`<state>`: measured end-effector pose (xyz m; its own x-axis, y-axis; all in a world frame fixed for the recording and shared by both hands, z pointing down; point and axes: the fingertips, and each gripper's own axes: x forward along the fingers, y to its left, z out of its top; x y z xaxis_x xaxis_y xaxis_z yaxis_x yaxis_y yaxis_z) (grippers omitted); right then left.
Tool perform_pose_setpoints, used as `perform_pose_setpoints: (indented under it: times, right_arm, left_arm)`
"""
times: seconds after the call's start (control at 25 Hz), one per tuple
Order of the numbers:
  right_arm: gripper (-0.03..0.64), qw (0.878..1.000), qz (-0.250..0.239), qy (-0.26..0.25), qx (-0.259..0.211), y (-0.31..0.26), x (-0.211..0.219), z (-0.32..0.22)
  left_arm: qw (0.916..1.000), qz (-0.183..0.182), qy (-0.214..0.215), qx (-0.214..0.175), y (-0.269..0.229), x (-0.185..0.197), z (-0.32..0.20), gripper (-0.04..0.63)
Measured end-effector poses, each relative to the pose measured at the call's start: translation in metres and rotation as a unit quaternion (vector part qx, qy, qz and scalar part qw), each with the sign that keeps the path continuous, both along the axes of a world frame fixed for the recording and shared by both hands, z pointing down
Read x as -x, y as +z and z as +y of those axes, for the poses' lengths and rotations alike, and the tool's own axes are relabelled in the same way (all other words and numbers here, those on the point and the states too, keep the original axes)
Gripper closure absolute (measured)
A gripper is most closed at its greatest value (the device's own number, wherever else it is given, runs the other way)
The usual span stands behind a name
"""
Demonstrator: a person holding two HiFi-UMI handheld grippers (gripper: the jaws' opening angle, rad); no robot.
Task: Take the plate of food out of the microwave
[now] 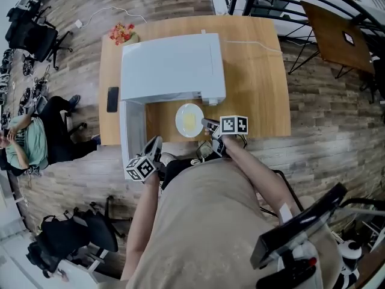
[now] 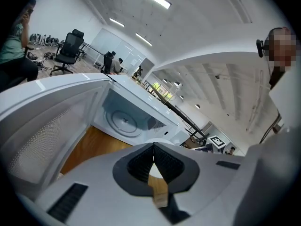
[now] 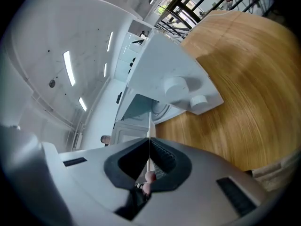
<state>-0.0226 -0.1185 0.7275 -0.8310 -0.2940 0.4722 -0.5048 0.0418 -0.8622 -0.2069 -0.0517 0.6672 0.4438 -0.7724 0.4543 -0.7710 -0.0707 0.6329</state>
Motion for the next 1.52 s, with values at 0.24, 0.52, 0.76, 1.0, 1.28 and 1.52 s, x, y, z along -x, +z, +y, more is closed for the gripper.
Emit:
perform_pose_setpoints:
  times: [0.24,0.52,0.76,1.0,1.28,1.52]
  right_arm:
    - [0.603,1.000,0.023,-0.013,0.013,0.034,0.005,-0.002]
    - [0.603,0.998,0.037,-0.010,0.045,0.080,0.011,-0.004]
    - [0.603,0.997,0.049,-0.013,0.058,0.099,0.018,-0.005]
    - [0.603,0.995,0.065,-0.009,0.070,0.124,0.026,-0.002]
    - [0.603,0.992,0.105,-0.020,0.064,0.147,0.032,-0.005]
    - [0.603,0.988,0.137,-0.032,0.061,0.161,0.037,-0.007]
  left_arm:
    - [0.9999,-0.007,0.009,0.012,0.010,-0.003,-0.003,0.591]
    - [0.9995,-0.012,0.010,0.029,0.026,0.002,-0.001,0.591]
    - [0.9992,-0.012,0.002,0.038,0.032,0.007,0.002,0.591]
    - [0.9990,-0.007,-0.006,0.045,0.036,0.009,0.007,0.591]
    - [0.9988,-0.001,-0.012,0.048,0.037,0.009,0.008,0.591]
    - [0.9987,-0.007,-0.020,0.047,0.036,0.016,0.010,0.591]
